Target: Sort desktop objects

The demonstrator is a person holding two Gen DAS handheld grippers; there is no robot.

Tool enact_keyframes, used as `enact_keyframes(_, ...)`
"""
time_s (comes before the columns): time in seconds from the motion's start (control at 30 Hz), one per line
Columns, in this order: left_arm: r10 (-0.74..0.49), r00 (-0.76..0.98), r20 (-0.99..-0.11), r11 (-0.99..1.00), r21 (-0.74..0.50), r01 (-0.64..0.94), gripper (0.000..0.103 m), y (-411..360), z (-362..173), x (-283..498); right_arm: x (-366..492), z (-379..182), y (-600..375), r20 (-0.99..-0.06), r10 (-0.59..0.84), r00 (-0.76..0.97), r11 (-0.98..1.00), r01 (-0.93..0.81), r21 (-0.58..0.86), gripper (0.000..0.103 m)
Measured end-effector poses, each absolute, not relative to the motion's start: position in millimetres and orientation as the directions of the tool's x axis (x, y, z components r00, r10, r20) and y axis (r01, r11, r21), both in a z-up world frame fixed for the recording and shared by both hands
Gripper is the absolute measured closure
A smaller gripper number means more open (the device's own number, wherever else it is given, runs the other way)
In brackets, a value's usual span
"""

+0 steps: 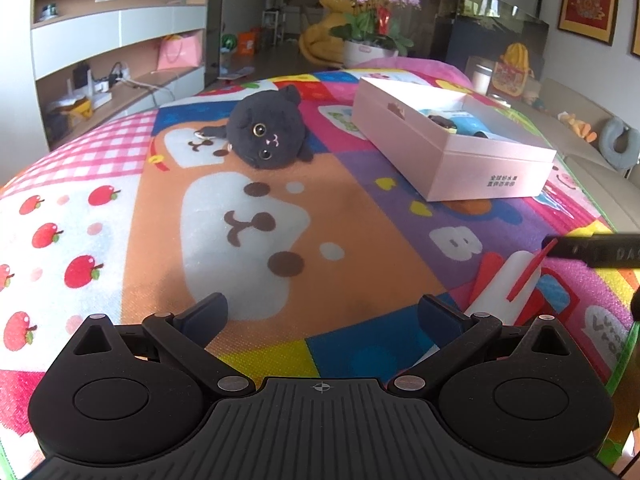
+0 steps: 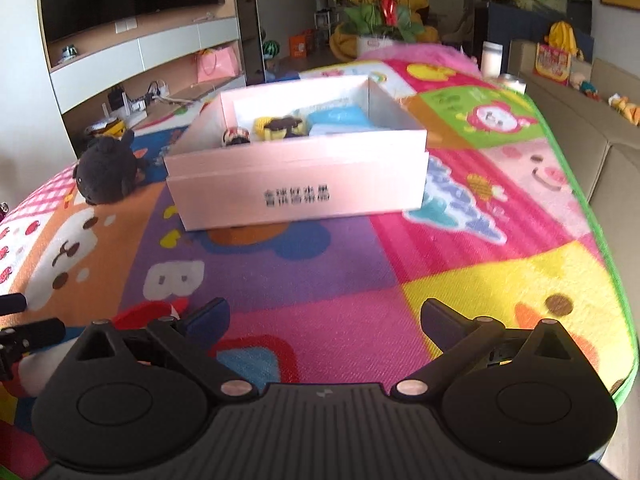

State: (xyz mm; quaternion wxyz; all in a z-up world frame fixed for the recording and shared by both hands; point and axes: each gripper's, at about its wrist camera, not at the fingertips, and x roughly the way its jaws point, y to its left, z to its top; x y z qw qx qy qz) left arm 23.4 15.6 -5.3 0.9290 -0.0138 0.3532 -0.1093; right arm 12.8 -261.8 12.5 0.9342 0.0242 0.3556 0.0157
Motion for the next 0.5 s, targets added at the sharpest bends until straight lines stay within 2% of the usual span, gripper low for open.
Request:
enact_keyframes(0.17, -0.204, 0.733, -0.649, 0.978, -0.101, 0.183, 0.000, 18.9, -4.8, 22.6, 14.5, 41.9, -252.4, -0.620, 0.077, 0.781, 0.997, -0.065, 0.042, 0.001)
enact_keyframes(0.33, -0.126, 0.797, -0.590, 0.992, -0.082, 0.095, 0.000, 41.9, 2.9, 12.0, 38.9, 87.7, -206.4, -0.579, 0.195, 0.791, 0.974, -0.227, 0.018, 0.001)
enact_keyframes(0.5, -0.012, 0.819, -0.574, 0.995, -0.087, -0.046, 0.000, 83.8, 7.6, 4.2, 99.5, 108.0, -124.3, -0.623, 0.322, 0.713, 0.921, -0.388, 0.033, 0.001)
